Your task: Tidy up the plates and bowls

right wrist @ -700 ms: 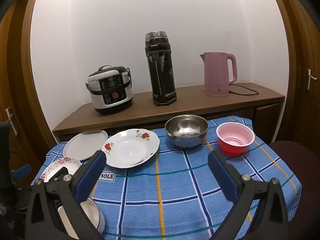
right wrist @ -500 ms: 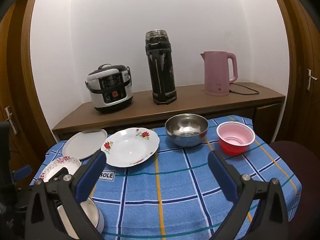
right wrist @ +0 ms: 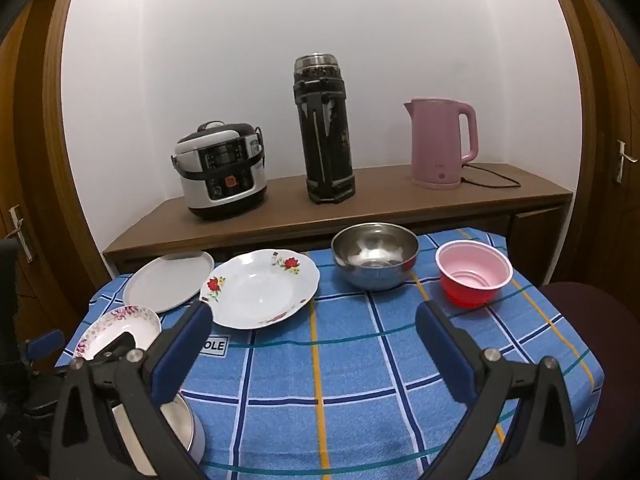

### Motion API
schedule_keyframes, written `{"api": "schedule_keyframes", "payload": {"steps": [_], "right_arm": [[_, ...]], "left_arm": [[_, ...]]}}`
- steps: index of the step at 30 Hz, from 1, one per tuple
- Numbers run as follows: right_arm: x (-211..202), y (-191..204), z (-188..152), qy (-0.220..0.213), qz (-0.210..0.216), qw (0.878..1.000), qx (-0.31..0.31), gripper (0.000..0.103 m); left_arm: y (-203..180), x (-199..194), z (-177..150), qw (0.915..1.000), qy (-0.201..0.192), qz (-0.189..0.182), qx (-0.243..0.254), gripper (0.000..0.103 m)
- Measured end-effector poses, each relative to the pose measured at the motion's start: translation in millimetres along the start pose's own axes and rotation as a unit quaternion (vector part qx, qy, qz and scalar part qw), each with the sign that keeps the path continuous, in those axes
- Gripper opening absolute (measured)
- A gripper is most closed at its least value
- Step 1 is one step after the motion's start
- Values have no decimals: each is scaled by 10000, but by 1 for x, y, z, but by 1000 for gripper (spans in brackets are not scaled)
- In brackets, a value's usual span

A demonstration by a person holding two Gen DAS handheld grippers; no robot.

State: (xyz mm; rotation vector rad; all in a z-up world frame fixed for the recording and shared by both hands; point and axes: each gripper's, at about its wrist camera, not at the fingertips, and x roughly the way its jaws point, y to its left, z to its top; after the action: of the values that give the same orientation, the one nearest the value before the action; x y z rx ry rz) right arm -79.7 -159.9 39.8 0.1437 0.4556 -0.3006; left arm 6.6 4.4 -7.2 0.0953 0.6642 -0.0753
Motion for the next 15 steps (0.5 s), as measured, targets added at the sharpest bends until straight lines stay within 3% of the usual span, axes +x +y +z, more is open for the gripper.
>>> {"api": "schedule_keyframes", "payload": {"steps": [15], "right_arm": [[-1,1,0,-38,-16,9999,-95,103]], "left_arm": [[2,-4,0,10000,-80,-10,24,103]]}}
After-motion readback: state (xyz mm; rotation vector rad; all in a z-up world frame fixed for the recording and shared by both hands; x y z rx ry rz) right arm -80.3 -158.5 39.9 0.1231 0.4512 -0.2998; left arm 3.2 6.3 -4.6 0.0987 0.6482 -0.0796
